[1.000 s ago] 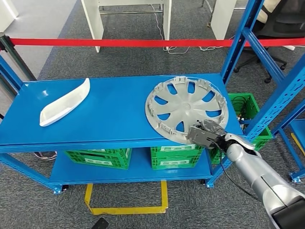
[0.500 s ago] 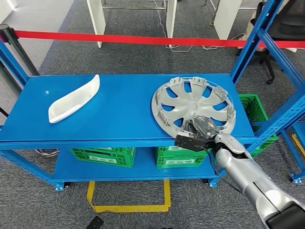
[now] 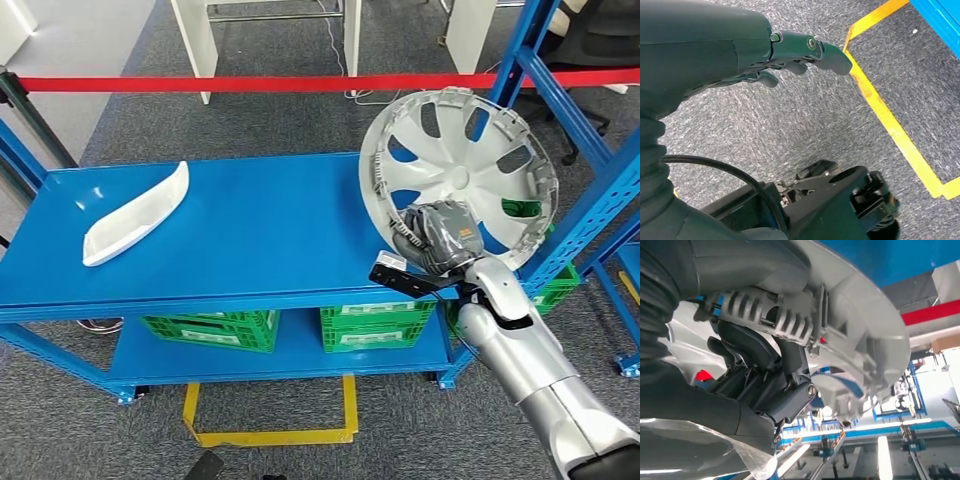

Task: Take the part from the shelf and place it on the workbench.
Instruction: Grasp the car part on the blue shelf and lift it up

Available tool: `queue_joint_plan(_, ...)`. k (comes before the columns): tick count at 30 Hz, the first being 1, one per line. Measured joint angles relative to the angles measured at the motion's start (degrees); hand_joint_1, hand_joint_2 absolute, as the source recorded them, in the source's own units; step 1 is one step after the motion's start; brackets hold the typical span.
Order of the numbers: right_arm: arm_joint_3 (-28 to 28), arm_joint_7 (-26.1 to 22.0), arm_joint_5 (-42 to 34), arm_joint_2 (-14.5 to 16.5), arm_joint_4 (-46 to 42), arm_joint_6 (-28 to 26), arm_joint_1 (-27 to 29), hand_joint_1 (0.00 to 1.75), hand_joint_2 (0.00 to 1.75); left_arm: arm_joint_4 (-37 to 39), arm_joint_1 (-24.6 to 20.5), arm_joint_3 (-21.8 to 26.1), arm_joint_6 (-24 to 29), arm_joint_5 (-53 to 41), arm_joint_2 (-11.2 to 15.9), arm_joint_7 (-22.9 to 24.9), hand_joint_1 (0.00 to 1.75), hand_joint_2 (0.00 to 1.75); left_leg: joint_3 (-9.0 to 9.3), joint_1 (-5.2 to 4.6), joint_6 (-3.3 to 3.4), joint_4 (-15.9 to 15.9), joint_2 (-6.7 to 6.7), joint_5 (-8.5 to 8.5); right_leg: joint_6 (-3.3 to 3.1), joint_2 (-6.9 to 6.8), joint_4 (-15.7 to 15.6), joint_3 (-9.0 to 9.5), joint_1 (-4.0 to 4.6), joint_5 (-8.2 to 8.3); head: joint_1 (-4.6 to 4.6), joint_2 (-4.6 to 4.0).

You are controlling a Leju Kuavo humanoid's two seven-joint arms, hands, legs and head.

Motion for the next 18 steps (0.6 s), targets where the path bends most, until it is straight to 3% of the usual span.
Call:
queue_joint_plan(2,-0.7,0.0,0.2,0.0,-0.9,0.0,0.3,1.75,1.75,0.0,-0.1,0.0,0.0,-0.1,0.0,0.2,0.0,1.75,3.45,-0.07,0.39,-7.8,0.01,4.02,0.22,0.11,0.1,0.19,0.1,-0.2,0.01,0.0)
queue_joint_plan(4,-1.4,0.1,0.4,0.0,-1.5,-0.1,0.9,1.75,1.75,0.0,-0.1,0.0,-0.1,-0.3,-0.1,0.2,0.0,1.75,5.55,-0.22,0.86,-12.7,0.01,5.24,0.66,0.16,0.2,0.08,0.31,-0.29,0.07,0.01)
queue_joint_plan(8,-2.5,0.2,1.3,-0.3,-2.8,-0.5,2.6,1.75,1.75,0.0,-0.1,0.0,-0.5,-0.7,-0.3,0.2,0.0,1.75,5.84,-0.2,2.06,-13.9,0.02,5.19,1.78,0.06,0.7,-0.58,0.19,-0.91,0.14,0.0)
queue_joint_plan(10,-2.9,0.2,1.4,-0.4,-3.3,-0.7,3.0,1.75,1.75,0.0,-0.2,0.0,-0.6,-0.8,-0.4,0.2,0.0,1.75,5.98,-0.02,2.66,-14.2,0.06,5.42,2.14,0.06,5.3,-2.87,0.09,-3.66,0.29,0.0)
queue_joint_plan(12,-3.2,0.2,1.4,-0.5,-3.6,-0.8,3.3,1.75,1.75,0.0,-0.3,0.0,-0.7,-0.9,-0.5,0.2,0.0,1.75,5.95,-0.04,2.91,-14.2,0.06,5.4,2.41,0.06,13.2,-6.54,0.09,-7.06,0.43,0.01)
queue_joint_plan(13,-3.4,0.2,1.4,-0.6,-3.6,-0.8,3.6,1.75,1.75,0.0,-0.2,0.0,-0.8,-0.9,-0.5,0.2,0.0,1.75,5.96,-0.04,2.93,-14.2,0.05,5.37,2.52,0.06,15.9,-7.9,0.07,-7.72,0.43,0.01)
queue_joint_plan(14,-3.5,0.2,1.5,-0.6,-3.7,-0.8,3.8,1.75,1.75,0.0,-0.2,0.0,-0.8,-0.9,-0.5,0.2,0.0,1.75,5.99,-0.03,2.92,-14.1,0.04,5.34,2.59,0.05,16.5,-8.32,0.04,-7.27,0.45,0.01)
queue_joint_plan(15,-3.5,0.2,1.5,-0.7,-3.8,-0.8,3.9,1.75,1.75,0.0,-0.2,0.0,-0.8,-0.9,-0.5,0.2,0.0,1.75,6.04,0.01,2.86,-14.1,0.03,5.26,2.62,0.03,14.6,-7.52,-0.01,-5.72,0.44,0.01)
queue_joint_plan(16,-3.6,0.3,1.5,-0.7,-4.0,-0.8,3.9,1.75,1.75,0.0,-0.2,0.0,-0.8,-0.9,-0.6,0.2,0.0,1.75,6.09,0.06,2.71,-13.9,0.01,5.14,2.65,-0.02,10.8,-5.73,-0.07,-3.5,0.44,0.01)
queue_joint_plan(18,-3.8,0.3,1.5,-0.7,-4.4,-0.8,3.9,1.75,1.75,0.0,-0.3,0.0,-0.8,-0.9,-0.6,0.2,0.0,1.75,5.99,-0.04,2.18,-13.5,-0.05,4.81,2.53,-0.03,3.3,-1.87,-0.05,-0.87,0.45,0.02)
